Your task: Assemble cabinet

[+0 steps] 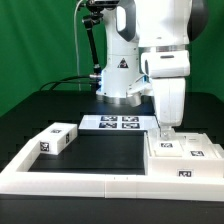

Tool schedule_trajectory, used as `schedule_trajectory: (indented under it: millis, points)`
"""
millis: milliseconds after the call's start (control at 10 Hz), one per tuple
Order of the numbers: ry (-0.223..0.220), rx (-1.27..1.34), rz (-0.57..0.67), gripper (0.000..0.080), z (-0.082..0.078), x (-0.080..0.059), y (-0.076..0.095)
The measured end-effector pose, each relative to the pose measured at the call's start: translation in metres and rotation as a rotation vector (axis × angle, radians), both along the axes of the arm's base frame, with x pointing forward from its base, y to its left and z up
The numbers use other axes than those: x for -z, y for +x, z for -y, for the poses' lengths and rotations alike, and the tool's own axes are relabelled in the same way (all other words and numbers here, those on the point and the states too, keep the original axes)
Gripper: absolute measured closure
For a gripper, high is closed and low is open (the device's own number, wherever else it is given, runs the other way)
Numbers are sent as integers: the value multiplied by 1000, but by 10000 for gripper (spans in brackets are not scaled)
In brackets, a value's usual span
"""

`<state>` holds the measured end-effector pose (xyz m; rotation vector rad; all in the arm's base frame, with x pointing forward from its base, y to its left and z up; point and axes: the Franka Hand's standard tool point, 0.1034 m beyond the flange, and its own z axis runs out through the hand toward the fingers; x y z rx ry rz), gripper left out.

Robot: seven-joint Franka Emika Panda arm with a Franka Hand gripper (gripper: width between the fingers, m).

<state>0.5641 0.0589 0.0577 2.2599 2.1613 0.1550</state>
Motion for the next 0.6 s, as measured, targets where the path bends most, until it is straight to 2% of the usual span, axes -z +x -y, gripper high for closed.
schedule_trajectory:
  millis: [200, 600]
  points:
    - [3, 6, 5, 726, 1, 0, 14]
    - [-8, 1, -21, 725, 0, -1, 23]
